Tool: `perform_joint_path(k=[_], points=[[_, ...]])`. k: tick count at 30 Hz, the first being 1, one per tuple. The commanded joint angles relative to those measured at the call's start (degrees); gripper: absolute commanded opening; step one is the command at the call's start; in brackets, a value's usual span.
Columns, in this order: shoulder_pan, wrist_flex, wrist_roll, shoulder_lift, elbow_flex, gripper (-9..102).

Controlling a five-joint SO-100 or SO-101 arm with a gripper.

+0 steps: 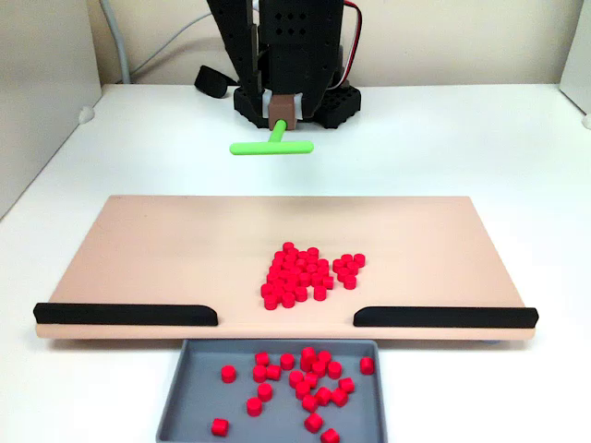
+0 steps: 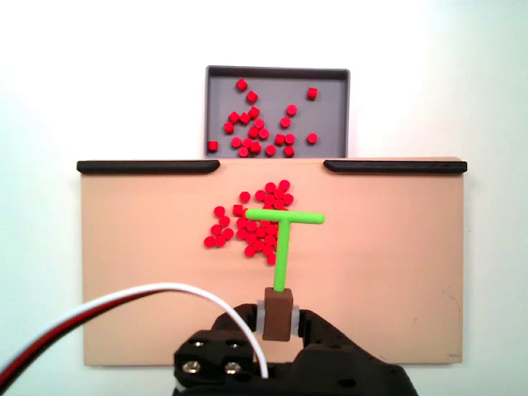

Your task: Gather the right side granules

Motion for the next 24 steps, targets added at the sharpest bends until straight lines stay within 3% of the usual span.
perform_joint_path(k=[1, 24], points=[[0.1, 0.1, -0.5, 0.4, -0.2, 0], [-2.2, 0.1, -1.1, 2.8, -0.3, 0]])
